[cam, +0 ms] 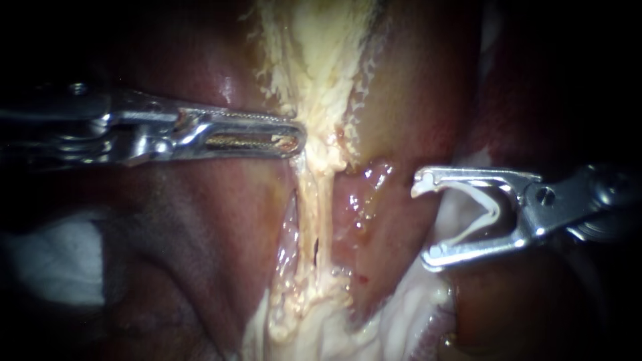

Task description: Grabbing gallbladder

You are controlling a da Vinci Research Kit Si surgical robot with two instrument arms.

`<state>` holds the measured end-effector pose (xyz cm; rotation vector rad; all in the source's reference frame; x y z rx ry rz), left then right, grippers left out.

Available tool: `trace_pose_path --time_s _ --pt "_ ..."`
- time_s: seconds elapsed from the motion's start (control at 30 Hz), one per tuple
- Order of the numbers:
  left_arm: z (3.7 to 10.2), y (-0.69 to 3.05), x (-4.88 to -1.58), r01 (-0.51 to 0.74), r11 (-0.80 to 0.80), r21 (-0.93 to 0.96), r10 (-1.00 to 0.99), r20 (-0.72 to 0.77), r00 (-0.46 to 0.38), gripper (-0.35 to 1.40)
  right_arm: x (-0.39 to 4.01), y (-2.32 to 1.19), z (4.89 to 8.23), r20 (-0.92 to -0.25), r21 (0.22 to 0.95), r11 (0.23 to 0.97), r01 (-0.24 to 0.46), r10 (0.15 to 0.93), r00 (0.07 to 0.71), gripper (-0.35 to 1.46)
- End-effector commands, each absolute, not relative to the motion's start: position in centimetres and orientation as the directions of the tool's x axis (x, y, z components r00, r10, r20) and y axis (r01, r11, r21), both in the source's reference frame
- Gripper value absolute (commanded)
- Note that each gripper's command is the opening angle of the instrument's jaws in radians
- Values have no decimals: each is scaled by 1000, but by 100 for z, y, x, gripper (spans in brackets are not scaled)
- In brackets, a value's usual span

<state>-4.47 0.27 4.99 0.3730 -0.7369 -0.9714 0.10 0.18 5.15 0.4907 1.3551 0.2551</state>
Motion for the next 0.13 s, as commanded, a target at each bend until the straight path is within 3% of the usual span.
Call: trace_pose_path --time_s 0.03,0.13 --pt "499 27 -447 609 528 592 -849 395 352 -35 10 18 515 -868 477 873 104 450 207 55" --pt "499 27 -446 611 523 595 -852 391 348 -35 10 18 515 -868 477 873 104 450 207 55"
